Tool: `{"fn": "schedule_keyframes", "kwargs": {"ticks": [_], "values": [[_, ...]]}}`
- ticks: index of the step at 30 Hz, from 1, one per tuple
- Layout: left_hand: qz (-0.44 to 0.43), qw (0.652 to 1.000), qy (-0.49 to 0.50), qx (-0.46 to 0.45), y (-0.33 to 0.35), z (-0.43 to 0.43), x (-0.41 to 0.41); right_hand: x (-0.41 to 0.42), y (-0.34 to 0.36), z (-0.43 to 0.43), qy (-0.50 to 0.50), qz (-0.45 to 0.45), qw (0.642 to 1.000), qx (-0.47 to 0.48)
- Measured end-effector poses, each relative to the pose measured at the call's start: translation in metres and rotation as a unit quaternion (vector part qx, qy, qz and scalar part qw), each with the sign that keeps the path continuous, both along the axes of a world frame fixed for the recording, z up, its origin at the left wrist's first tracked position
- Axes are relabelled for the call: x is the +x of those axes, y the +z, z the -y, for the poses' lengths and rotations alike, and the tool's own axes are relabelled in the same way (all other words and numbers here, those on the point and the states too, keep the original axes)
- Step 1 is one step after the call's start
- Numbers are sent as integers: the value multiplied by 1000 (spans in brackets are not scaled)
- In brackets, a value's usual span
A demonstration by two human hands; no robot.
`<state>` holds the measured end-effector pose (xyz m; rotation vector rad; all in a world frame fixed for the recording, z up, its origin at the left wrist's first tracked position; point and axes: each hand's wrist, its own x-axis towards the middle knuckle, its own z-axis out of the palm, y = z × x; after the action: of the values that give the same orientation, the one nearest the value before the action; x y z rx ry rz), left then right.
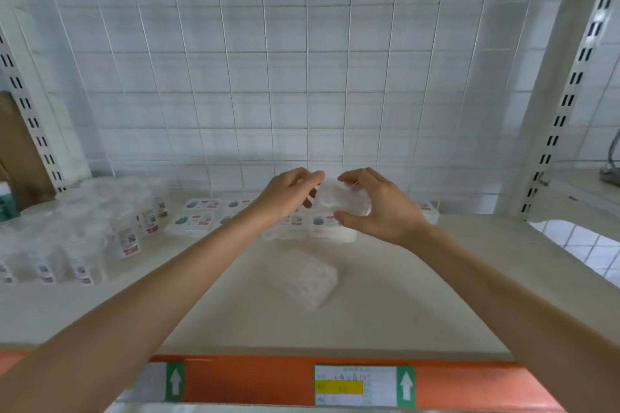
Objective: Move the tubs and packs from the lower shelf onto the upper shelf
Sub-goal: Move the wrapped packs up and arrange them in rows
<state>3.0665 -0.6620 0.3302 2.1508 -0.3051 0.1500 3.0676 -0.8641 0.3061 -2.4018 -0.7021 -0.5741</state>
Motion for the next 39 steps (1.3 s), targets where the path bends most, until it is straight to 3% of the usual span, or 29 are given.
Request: {"fn": "schedule_keyframes", "kwargs": {"ticks": [4,7,10,13,16,19,25,33,39], "values": [[-33,999,-9,-14,-1,4,10,12,0,-7,10,-1,1000,15],[-85,989,-30,-118,-8,0,17,15,-10,-8,4,-17,999,31],[-90,980,-38,-171,-15,-5,22,14,-13,-5,-3,-87,986,141],[-70,980,-37,-182,-19,-6,24,13,-7,4,-5,-158,949,272],[-57,981,-41,-182,-21,-6,20,12,-6,6,-8,-184,928,325],[-41,988,-47,-138,-20,-3,15,15,-10,0,-15,-210,915,344],[-11,987,-34,-155,-21,-5,17,11,-8,-3,21,-231,914,332],[-80,988,58,-120,-13,-9,16,8,-6,1,84,-195,915,343],[-169,977,2,-130,-8,-10,8,5,-8,-4,87,-158,922,342]]}}
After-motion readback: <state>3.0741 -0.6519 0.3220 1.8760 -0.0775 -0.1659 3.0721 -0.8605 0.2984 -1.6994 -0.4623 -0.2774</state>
